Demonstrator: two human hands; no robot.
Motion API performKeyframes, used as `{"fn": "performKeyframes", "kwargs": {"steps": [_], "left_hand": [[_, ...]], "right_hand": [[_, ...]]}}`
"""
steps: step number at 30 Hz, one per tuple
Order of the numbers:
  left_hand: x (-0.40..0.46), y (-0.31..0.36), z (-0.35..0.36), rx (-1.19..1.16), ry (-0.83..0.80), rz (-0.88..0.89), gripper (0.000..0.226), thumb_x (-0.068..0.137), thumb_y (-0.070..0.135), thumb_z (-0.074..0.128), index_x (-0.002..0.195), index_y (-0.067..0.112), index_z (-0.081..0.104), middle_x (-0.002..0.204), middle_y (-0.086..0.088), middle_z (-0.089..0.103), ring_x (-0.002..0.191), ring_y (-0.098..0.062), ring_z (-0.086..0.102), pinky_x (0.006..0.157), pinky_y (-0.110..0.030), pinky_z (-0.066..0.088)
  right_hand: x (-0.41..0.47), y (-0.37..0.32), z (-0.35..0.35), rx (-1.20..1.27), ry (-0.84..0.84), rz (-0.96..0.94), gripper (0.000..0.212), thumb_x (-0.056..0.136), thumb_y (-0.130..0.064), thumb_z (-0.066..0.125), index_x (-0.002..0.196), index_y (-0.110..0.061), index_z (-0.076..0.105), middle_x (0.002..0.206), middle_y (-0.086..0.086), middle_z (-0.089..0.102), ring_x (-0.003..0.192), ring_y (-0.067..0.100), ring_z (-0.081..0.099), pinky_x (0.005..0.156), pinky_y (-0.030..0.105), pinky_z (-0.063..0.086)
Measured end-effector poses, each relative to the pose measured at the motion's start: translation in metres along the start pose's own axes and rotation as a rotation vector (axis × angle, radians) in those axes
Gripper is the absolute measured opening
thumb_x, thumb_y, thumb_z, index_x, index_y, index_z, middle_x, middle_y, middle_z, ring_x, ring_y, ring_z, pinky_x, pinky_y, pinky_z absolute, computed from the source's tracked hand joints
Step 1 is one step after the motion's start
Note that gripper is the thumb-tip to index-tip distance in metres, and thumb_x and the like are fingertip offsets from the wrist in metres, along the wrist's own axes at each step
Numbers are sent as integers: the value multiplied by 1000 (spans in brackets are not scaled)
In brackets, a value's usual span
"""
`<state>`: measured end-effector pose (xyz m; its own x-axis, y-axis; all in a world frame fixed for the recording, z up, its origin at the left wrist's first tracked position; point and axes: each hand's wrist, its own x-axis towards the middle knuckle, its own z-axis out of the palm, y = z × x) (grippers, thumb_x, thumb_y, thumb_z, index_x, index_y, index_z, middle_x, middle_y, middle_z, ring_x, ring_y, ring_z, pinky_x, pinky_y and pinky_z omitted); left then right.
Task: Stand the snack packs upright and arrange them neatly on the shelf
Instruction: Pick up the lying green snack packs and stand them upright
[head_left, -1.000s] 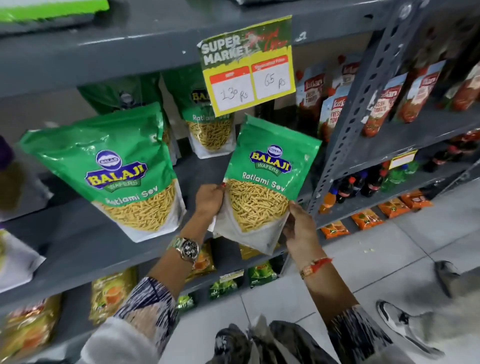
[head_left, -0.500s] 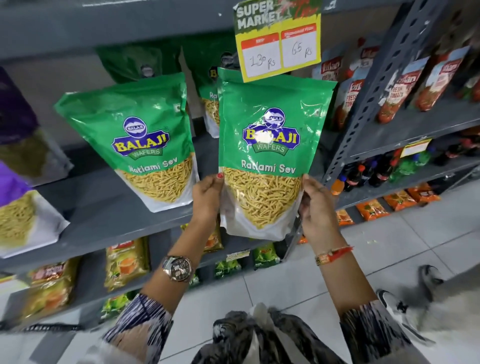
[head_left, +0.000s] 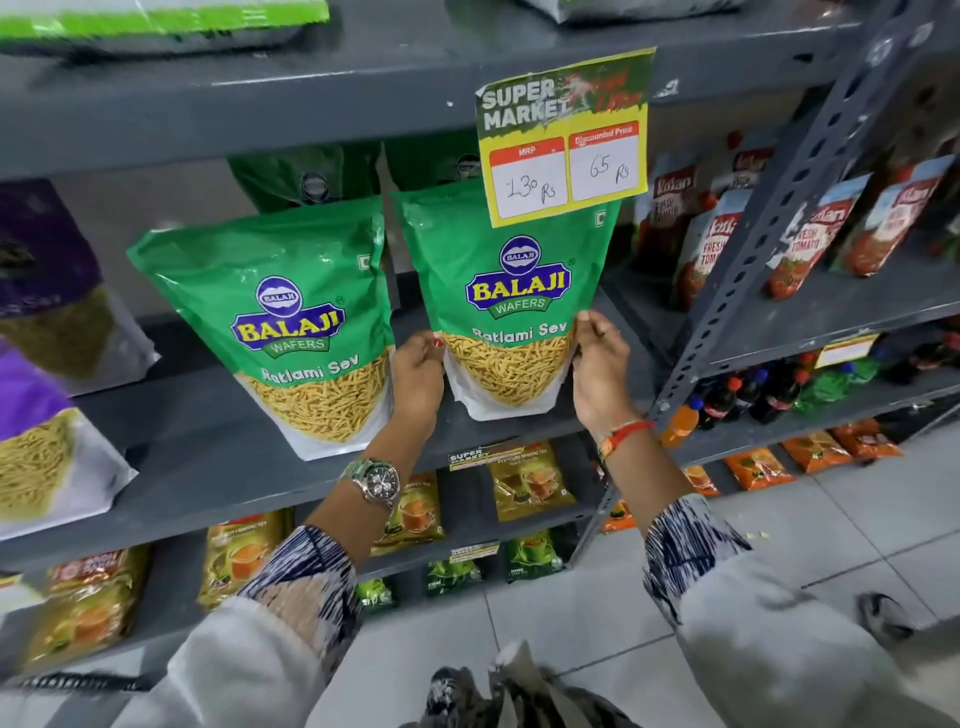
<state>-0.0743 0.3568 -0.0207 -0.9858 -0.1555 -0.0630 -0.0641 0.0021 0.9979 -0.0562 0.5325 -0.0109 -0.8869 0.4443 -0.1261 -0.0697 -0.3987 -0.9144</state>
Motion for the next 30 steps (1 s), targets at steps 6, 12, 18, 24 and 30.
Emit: {"fn": "performKeyframes", "kwargs": {"steps": [6, 12, 18, 24, 30], "left_hand": [[7, -17, 1, -122, -34, -70, 17, 93, 11, 44, 104, 8, 57, 117, -17, 59, 120, -32, 51, 111, -49, 34], [6, -21, 13, -289, -218, -189, 55, 95, 41, 32, 143, 16, 28, 151, -5, 34, 138, -20, 33, 117, -44, 24], [0, -26, 19, -340, -236, -134, 35, 98, 33, 28, 129, 22, 38, 134, 0, 47, 120, -15, 51, 103, -34, 39], [6, -27, 22, -354, -235, -109, 32, 97, 33, 31, 127, 25, 39, 133, -1, 49, 113, -14, 54, 100, -37, 42], [8, -27, 24, -321, -214, -106, 35, 97, 33, 32, 130, 22, 39, 131, -1, 51, 117, -15, 51, 99, -30, 44]], "right_hand": [[14, 15, -11, -82, -97, 23, 35, 96, -24, 46, 122, -3, 52, 110, 5, 64, 97, 12, 62, 88, 32, 50], [8, 21, -14, -167, -279, 127, 51, 94, -54, 30, 135, -27, 45, 123, -7, 59, 112, 5, 54, 88, 26, 43], [12, 21, -14, -111, -313, 130, 53, 95, -51, 27, 136, -22, 45, 129, 0, 57, 117, 13, 55, 92, 30, 48], [17, 24, -13, -59, -307, 146, 51, 96, -47, 29, 135, -18, 46, 120, 0, 62, 105, 9, 61, 80, 25, 53], [19, 24, -15, -84, -320, 122, 48, 96, -47, 30, 133, -21, 48, 121, -1, 61, 106, 7, 60, 89, 28, 51]]}}
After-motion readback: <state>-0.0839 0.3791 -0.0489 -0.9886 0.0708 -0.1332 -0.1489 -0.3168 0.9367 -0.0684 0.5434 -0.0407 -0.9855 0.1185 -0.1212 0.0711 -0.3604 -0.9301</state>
